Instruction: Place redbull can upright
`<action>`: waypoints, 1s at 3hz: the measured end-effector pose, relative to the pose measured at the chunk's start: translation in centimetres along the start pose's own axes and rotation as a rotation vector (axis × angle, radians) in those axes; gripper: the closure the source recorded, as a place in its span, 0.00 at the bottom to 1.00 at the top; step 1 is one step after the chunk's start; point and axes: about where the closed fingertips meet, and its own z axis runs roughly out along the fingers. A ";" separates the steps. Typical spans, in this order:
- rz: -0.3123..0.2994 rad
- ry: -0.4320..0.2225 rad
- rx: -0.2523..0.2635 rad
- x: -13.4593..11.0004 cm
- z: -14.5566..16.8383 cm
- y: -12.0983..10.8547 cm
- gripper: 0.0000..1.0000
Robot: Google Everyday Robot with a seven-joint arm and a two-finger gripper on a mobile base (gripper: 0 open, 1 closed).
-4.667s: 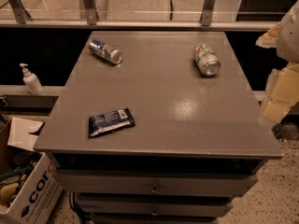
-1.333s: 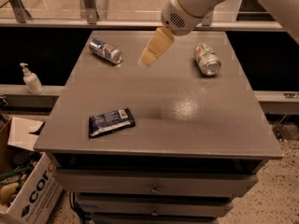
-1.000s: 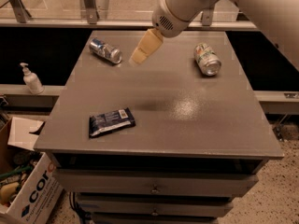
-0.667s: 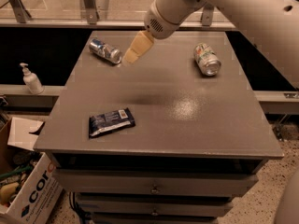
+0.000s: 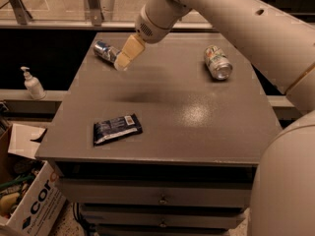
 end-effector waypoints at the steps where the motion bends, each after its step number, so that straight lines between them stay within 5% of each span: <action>1: 0.031 -0.017 -0.022 0.1 0.3 -0.1 0.00; 3: 0.113 0.004 -0.044 -2.0 5.2 -0.3 0.00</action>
Offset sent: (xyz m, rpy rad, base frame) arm 0.0361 0.0391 -0.0313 0.0796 0.1132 -0.0850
